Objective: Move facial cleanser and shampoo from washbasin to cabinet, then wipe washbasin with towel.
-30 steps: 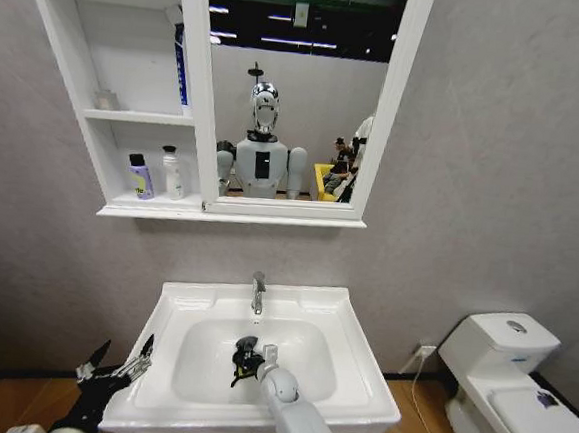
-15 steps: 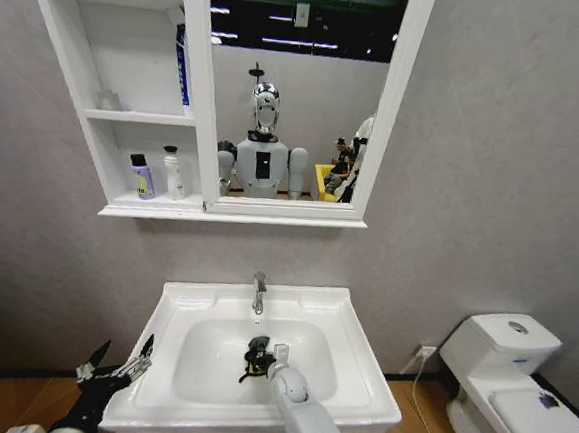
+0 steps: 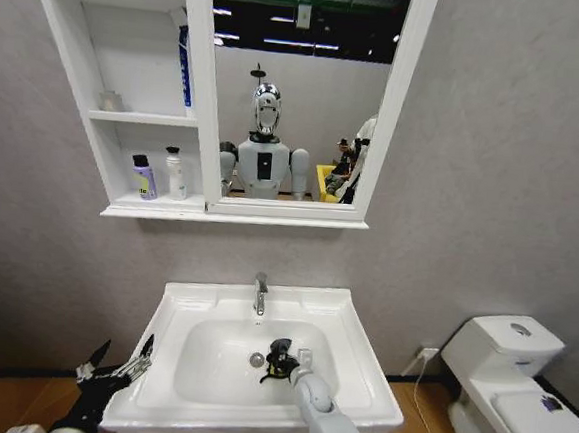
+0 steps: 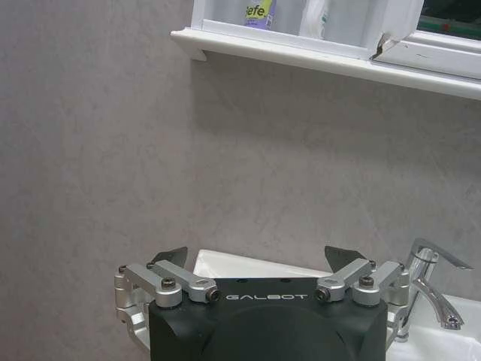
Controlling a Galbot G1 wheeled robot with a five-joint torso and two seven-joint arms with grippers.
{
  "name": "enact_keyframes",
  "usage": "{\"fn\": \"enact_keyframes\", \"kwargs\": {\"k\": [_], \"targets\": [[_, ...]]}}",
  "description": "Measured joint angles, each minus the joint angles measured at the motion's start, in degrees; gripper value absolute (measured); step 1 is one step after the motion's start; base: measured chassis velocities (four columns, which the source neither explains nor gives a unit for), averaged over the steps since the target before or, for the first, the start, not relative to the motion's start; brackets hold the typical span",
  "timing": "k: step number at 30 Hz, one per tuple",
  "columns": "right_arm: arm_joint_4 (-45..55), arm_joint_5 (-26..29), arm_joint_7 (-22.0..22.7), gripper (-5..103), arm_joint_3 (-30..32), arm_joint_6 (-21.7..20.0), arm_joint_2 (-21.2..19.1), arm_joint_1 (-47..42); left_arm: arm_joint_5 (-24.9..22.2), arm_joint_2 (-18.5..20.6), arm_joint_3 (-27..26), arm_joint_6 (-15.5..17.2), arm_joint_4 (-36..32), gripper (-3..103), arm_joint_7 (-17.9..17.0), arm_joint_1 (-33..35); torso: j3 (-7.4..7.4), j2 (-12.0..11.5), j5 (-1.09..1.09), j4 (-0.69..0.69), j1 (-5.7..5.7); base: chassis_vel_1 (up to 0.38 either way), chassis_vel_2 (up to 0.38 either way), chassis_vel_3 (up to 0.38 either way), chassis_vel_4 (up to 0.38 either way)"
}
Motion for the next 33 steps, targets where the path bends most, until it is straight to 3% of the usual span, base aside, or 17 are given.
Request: {"fn": "enact_keyframes", "kwargs": {"k": [9,22,27,33], "targets": [[5.74,-1.65,1.23,4,3.07,0.06,-2.38,-2.54,0.00,0.00,0.00,0.00,0.00,100,0.00,0.00,0.02,-0.02,-0.01,-0.04,0.01,0.000,0.000,0.000,0.000],[15.32,-8.51,3.42,4,5.15,1.04,-5.34,-2.67,0.00,0.00,0.00,0.00,0.00,100,0.00,0.00,0.01,-0.02,-0.02,-0.03,0.02,0.000,0.000,0.000,0.000],[16.28,-11.06,2.19,4,7.26,1.95,-6.33,-1.89,0.00,0.00,0.00,0.00,0.00,100,0.00,0.00,0.01,-0.02,-0.02,-0.03,0.01,0.000,0.000,0.000,0.000],[10.59,-11.44,-3.53,4,9.97,8.43,-8.04,1.29,0.00,0.00,0.00,0.00,0.00,100,0.00,0.00,0.01,-0.02,-0.01,-0.03,0.02,0.000,0.000,0.000,0.000]]}}
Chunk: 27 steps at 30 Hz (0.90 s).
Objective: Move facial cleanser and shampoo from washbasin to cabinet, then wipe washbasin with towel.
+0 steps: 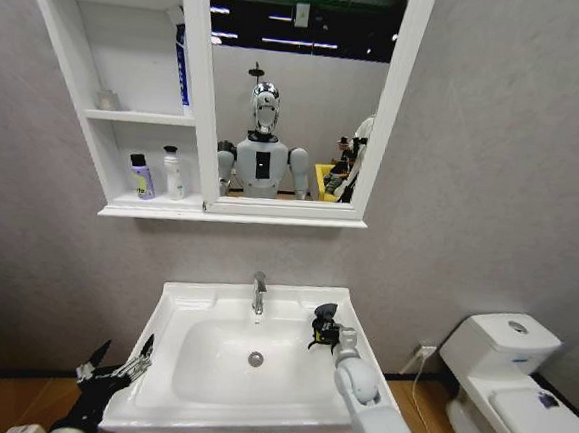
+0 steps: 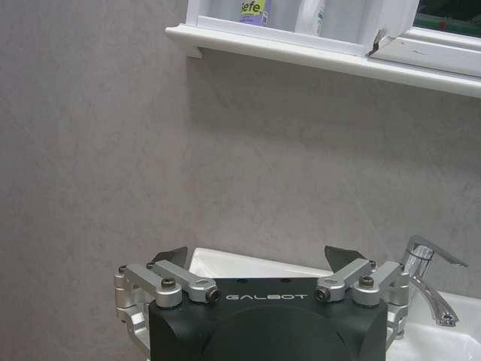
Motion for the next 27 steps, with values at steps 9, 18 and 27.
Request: {"fn": "enact_keyframes", "kwargs": {"k": [9,18,27], "targets": [[-7.66,-2.22,-6.07,28,2.63,5.87,-1.20,3.92,0.00,0.00,0.00,0.00,0.00,100,0.00,0.00,0.00,0.00,0.00,0.01,0.00,0.000,0.000,0.000,0.000],[-8.02,-1.96,-8.38,61,2.91,6.50,-1.11,4.15,0.00,0.00,0.00,0.00,0.00,100,0.00,0.00,0.00,0.01,0.00,0.00,0.00,0.000,0.000,0.000,0.000],[-2.42,-3.02,-4.59,93,4.09,5.18,-1.95,0.57,0.00,0.00,0.00,0.00,0.00,100,0.00,0.00,0.00,0.01,0.00,0.01,0.00,0.000,0.000,0.000,0.000]]}}
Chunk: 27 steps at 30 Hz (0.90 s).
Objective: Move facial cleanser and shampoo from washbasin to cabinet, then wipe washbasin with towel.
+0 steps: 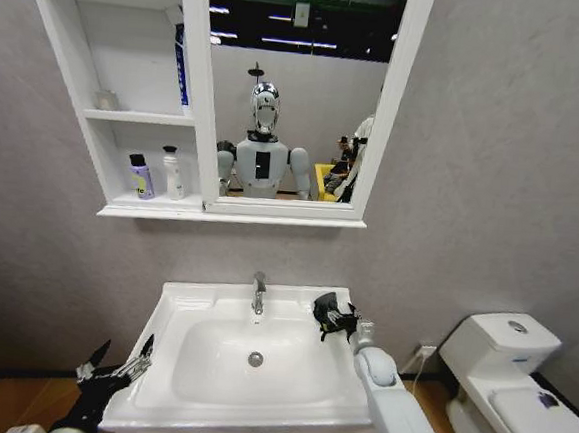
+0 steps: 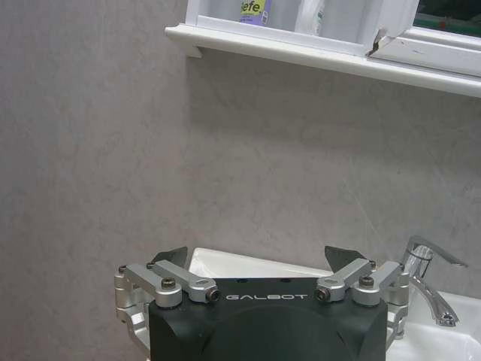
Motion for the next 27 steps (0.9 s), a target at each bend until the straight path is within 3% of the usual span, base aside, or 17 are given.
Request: {"fn": "enact_keyframes", "kwargs": {"k": [3,7,8,9,14,20,27], "targets": [[6.37,-0.39,1.44,99,1.50,-1.26,-0.47,-3.61,0.00,0.00,-0.01,0.00,0.00,100,0.00,0.00,0.00,0.00,0.00,-0.01,0.00,0.000,0.000,0.000,0.000],[14.85,-0.40,2.79,100,3.36,-2.79,-0.66,-8.84,0.00,0.00,-0.01,0.00,0.00,100,0.00,0.00,-0.01,0.00,-0.01,-0.02,-0.02,0.000,0.000,0.000,0.000],[18.29,-0.51,3.49,100,4.09,-2.99,-0.53,-11.27,0.00,0.00,-0.01,0.00,0.00,100,0.00,0.00,-0.01,0.00,-0.02,-0.02,-0.01,0.000,0.000,0.000,0.000],[30.14,-2.24,5.98,100,6.91,-3.17,1.35,-21.44,0.00,0.00,-0.01,0.00,0.00,100,0.00,0.00,-0.01,0.00,0.00,-0.02,-0.02,0.000,0.000,0.000,0.000],[43.31,-5.72,7.43,100,7.82,-3.17,4.52,-32.86,0.00,0.00,0.00,0.00,0.00,100,0.00,0.00,-0.01,0.01,-0.02,-0.02,-0.02,0.000,0.000,0.000,0.000],[50.32,-10.16,8.03,100,6.44,-1.93,6.64,-39.99,0.00,0.00,0.00,0.00,0.00,100,0.00,0.00,-0.01,0.01,-0.01,-0.01,-0.02,0.000,0.000,0.000,0.000],[50.91,-10.96,8.82,100,5.57,-0.52,6.65,-40.85,0.00,0.00,0.00,0.00,0.00,100,0.00,0.00,0.00,0.00,-0.01,0.01,0.02,0.045,-0.037,-0.025,0.064]]}}
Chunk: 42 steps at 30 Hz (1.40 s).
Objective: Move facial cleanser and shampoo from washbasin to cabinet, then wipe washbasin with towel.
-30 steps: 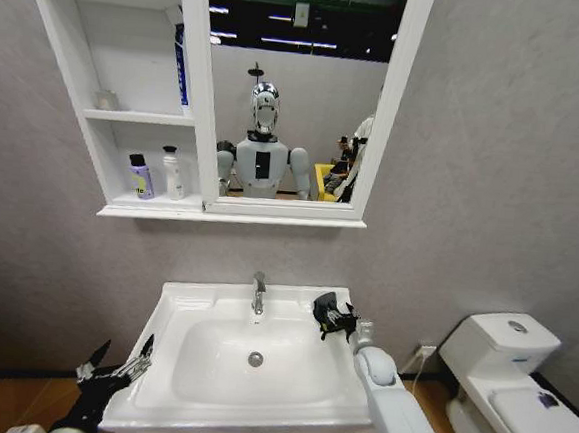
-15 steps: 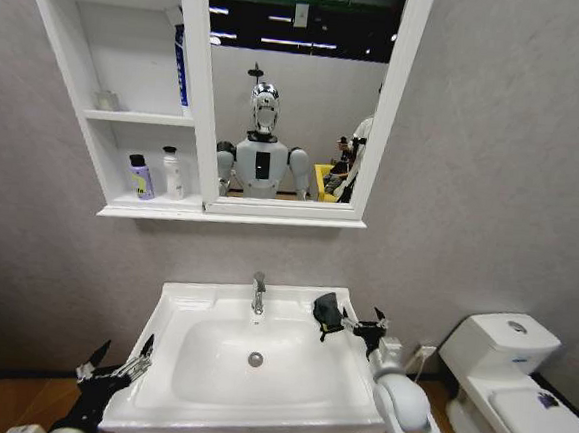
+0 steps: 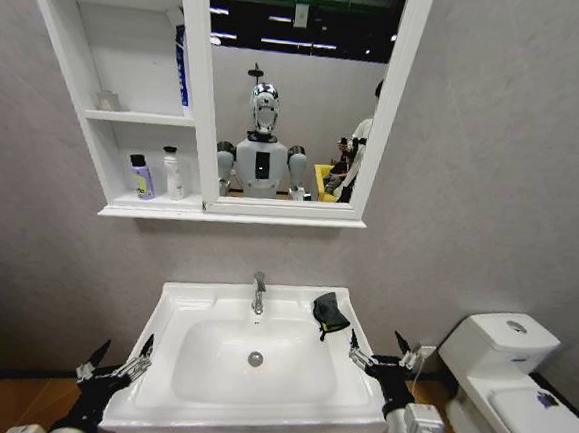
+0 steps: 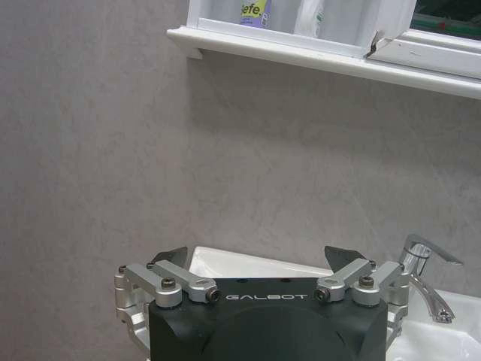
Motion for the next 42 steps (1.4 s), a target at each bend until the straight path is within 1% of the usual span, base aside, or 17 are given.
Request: {"fn": "enact_keyframes", "kwargs": {"k": [17,20,21,23,24,25,27,28,30,32,33,35,37,38,40,41,42], "targets": [[-0.74,0.34,-0.10,100,-1.08,0.26,-0.35,1.15,0.00,0.00,0.00,-0.01,0.00,100,0.01,-0.01,0.00,0.00,0.05,-0.02,-0.02,0.177,-0.235,-0.172,0.233],[-0.46,0.37,-0.22,100,-1.18,0.26,-0.47,1.12,0.00,0.00,0.00,-0.01,0.00,100,0.00,-0.01,-0.01,0.01,-0.04,-0.01,-0.04,0.305,-0.374,-0.281,0.371],[-0.38,0.37,-0.27,100,-1.25,0.26,-0.61,1.09,0.00,0.00,0.00,-0.02,0.00,100,0.00,0.00,-0.01,0.01,0.04,0.00,-0.04,0.345,-0.384,-0.319,0.349],[-0.34,0.37,-0.28,100,-1.30,0.23,-0.74,1.08,0.00,0.00,0.01,-0.01,-0.01,100,0.01,0.00,0.01,0.00,0.06,-0.02,-0.01,0.363,-0.384,-0.319,0.390],[-0.23,0.36,-0.30,100,-1.42,0.16,-0.81,1.06,0.00,0.00,0.00,-0.02,-0.01,100,0.01,0.00,0.00,0.00,0.04,-0.03,-0.03,0.363,-0.440,-0.335,0.390],[-0.09,0.34,-0.33,100,-1.51,0.06,-0.86,1.06,0.00,0.00,0.00,-0.02,0.00,100,0.01,0.00,-0.01,0.01,-0.08,-0.02,-0.04,0.314,-0.440,-0.322,0.416],[-0.02,0.30,-0.35,100,-1.76,-0.25,-0.98,1.10,0.00,0.00,0.00,-0.02,-0.01,100,0.00,0.00,0.00,0.01,0.08,0.00,-0.02,0.343,-0.410,-0.341,0.399],[-0.02,0.30,-0.35,100,-1.76,-0.25,-0.98,1.10,0.00,0.00,0.00,-0.02,-0.01,100,0.00,0.00,0.00,0.01,0.08,0.00,-0.02,0.371,-0.427,-0.360,0.383],[-0.01,0.23,-0.37,100,-2.01,-0.42,-1.01,1.13,0.00,0.00,-0.01,-0.02,0.00,100,0.00,0.00,-0.01,0.01,-0.09,-0.02,-0.04,0.339,-0.419,-0.344,0.382],[-0.02,0.12,-0.41,100,-2.21,-0.51,-1.02,1.16,0.00,0.00,0.00,-0.02,-0.02,100,0.00,0.00,0.00,0.01,0.10,0.01,-0.03,0.325,-0.383,-0.331,0.391],[-0.02,0.12,-0.41,100,-2.21,-0.51,-1.02,1.16,0.00,0.00,0.00,-0.02,-0.02,100,0.00,0.00,0.00,0.01,0.10,0.01,-0.03,0.353,-0.356,-0.331,0.391],[-0.10,-0.14,-0.45,100,-2.43,-0.51,-1.00,1.03,0.00,0.00,0.00,-0.01,-0.01,100,0.00,0.00,-0.01,0.01,-0.08,-0.04,-0.03,0.322,-0.379,-0.291,0.384],[-0.22,-0.30,-0.53,100,-2.55,-0.50,-0.92,0.93,0.00,0.00,0.00,-0.02,-0.01,100,0.00,0.00,-0.01,0.01,-0.01,-0.02,-0.03,0.343,-0.381,-0.312,0.381],[-0.36,-0.45,-0.85,100,-2.56,-0.39,-0.89,0.80,0.00,0.00,0.00,-0.02,-0.02,100,0.00,0.00,0.00,0.00,0.09,0.00,-0.02,0.343,-0.379,-0.305,0.350],[-0.44,-0.50,-1.34,100,-2.57,-0.21,-0.84,0.66,0.00,0.00,-0.01,-0.02,-0.01,100,0.00,0.00,0.00,0.00,0.01,0.01,-0.02,0.281,-0.379,-0.305,0.349],[-0.44,-0.61,-2.49,100,-2.33,0.07,-0.82,0.29,0.00,0.00,0.00,-0.01,0.00,100,0.00,0.00,-0.01,0.00,-0.06,-0.03,-0.03,0.281,-0.384,-0.293,0.349],[-0.30,-0.69,-4.04,100,-2.03,0.03,-0.82,-0.20,0.00,0.00,0.00,-0.01,-0.01,100,0.00,0.00,0.01,-0.01,0.08,0.00,-0.01,0.336,-0.312,-0.351,0.386]]}}
